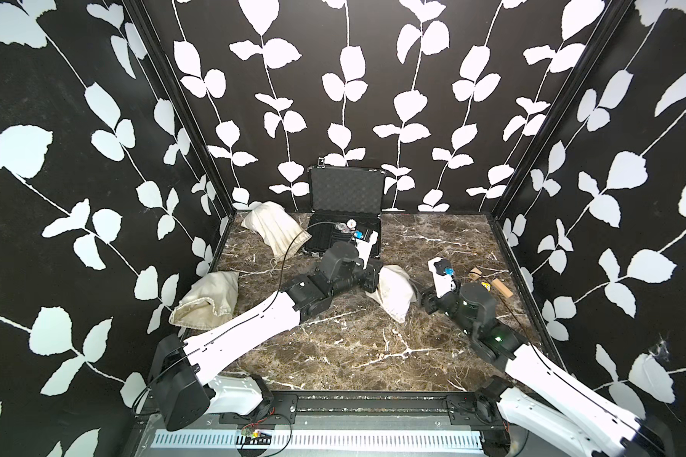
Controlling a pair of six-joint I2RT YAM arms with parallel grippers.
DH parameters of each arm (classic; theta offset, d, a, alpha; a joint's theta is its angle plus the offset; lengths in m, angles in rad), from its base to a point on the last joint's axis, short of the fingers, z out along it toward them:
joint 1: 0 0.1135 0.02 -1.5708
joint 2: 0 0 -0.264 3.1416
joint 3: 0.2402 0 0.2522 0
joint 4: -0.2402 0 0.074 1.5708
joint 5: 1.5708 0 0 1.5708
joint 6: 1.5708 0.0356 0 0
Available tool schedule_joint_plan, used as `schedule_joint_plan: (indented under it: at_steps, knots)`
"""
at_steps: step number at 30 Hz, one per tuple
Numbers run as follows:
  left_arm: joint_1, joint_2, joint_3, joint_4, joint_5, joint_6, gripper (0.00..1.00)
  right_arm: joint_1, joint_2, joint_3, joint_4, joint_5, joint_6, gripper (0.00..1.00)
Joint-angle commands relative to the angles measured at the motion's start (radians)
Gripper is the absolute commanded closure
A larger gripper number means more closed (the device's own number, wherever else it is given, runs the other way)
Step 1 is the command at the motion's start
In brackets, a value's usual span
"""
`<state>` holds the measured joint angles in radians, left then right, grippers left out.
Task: Close the soil bag
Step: Frap the soil bag at the center of the board.
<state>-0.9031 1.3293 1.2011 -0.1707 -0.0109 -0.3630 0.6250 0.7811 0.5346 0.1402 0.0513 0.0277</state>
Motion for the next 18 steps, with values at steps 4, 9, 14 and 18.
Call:
schedule_joint_plan:
  at_steps: [4,9,14,18]
  knots:
    - [-0.005,0.066,0.141,-0.075,-0.017,0.061,1.00,0.085,0.019,0.083,0.027,-0.092,-0.132,0.28]
    - [-0.005,0.077,0.151,-0.039,-0.008,0.033,1.00,0.136,0.167,0.170,0.063,-0.079,-0.177,0.29]
    - [-0.005,0.074,0.164,-0.047,-0.012,0.027,1.00,0.139,0.294,0.237,0.092,-0.057,-0.185,0.35]
    - [-0.004,0.061,0.173,-0.038,-0.030,0.026,1.00,0.139,0.404,0.274,0.093,-0.043,-0.170,0.51]
